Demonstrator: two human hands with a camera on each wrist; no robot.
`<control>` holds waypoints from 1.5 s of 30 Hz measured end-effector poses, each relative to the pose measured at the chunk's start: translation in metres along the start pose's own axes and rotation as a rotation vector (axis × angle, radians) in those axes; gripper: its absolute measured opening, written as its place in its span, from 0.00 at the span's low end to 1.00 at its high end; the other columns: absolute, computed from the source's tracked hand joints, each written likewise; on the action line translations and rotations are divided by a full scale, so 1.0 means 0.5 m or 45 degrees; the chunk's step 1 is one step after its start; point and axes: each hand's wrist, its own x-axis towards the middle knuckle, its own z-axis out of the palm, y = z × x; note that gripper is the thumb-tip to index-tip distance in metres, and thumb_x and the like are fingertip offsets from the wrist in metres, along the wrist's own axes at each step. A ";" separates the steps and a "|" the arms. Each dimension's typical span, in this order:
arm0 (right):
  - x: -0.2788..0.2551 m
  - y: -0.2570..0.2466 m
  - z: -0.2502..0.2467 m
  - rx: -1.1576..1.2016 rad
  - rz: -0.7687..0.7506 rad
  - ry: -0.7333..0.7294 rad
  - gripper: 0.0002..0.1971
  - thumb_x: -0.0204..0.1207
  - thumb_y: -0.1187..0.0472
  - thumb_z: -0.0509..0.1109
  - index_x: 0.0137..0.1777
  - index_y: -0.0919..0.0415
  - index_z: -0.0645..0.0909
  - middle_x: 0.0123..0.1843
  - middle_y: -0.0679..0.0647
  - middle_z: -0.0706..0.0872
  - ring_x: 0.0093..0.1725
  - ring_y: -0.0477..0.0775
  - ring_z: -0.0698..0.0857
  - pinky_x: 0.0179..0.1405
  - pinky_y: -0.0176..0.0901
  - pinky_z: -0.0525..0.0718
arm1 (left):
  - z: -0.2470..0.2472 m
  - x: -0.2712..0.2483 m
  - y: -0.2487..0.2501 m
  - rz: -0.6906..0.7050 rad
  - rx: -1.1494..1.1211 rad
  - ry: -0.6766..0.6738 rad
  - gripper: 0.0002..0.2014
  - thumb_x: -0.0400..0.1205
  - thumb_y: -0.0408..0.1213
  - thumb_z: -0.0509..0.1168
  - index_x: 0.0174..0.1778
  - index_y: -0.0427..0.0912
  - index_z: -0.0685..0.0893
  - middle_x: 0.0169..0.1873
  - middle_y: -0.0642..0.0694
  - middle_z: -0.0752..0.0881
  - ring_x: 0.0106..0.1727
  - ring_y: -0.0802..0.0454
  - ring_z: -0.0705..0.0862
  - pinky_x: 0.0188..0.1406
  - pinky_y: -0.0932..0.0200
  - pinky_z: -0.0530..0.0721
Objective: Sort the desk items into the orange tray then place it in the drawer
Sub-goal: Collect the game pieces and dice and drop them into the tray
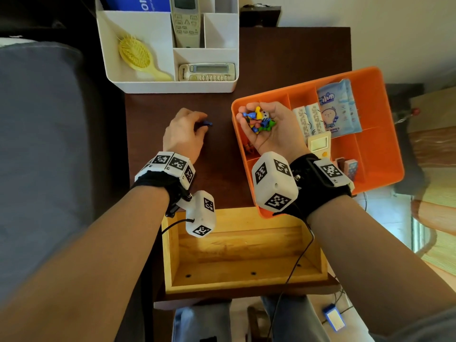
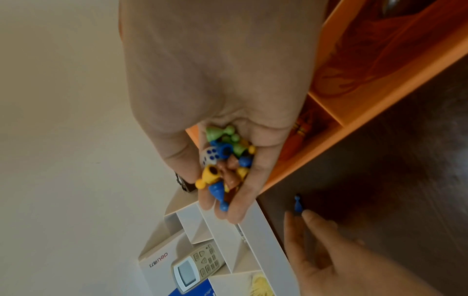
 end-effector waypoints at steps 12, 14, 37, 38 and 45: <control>0.009 -0.006 0.000 -0.012 -0.038 0.043 0.10 0.80 0.64 0.64 0.40 0.69 0.81 0.37 0.60 0.89 0.38 0.53 0.90 0.39 0.39 0.90 | 0.024 0.015 0.001 -0.037 0.110 0.037 0.08 0.78 0.36 0.68 0.52 0.43 0.86 0.53 0.41 0.83 0.51 0.40 0.84 0.50 0.51 0.79; 0.009 -0.006 0.000 -0.014 -0.041 0.051 0.10 0.79 0.64 0.65 0.40 0.69 0.81 0.38 0.60 0.88 0.39 0.53 0.90 0.40 0.40 0.90 | 0.025 0.015 -0.002 -0.063 0.122 0.019 0.07 0.78 0.37 0.68 0.51 0.42 0.85 0.52 0.41 0.84 0.51 0.39 0.84 0.49 0.51 0.79; -0.046 -0.013 -0.004 0.042 0.012 -0.062 0.13 0.80 0.64 0.62 0.60 0.71 0.77 0.50 0.63 0.87 0.51 0.55 0.88 0.49 0.46 0.89 | -0.045 -0.058 0.171 0.434 -0.502 0.350 0.07 0.72 0.39 0.69 0.40 0.40 0.88 0.36 0.50 0.85 0.37 0.54 0.85 0.39 0.60 0.84; -0.051 -0.016 -0.008 0.032 0.024 -0.066 0.16 0.80 0.63 0.62 0.64 0.72 0.76 0.54 0.64 0.86 0.56 0.57 0.86 0.52 0.46 0.88 | -0.043 -0.065 0.178 0.467 -0.449 0.315 0.07 0.72 0.39 0.69 0.40 0.40 0.88 0.37 0.50 0.84 0.37 0.54 0.84 0.38 0.59 0.84; -0.079 -0.054 -0.054 0.031 0.031 -0.106 0.11 0.80 0.63 0.63 0.56 0.70 0.79 0.49 0.62 0.87 0.49 0.54 0.88 0.53 0.45 0.87 | -0.009 -0.096 0.219 0.535 -0.408 0.269 0.09 0.72 0.41 0.68 0.43 0.42 0.89 0.42 0.49 0.82 0.37 0.57 0.82 0.32 0.61 0.81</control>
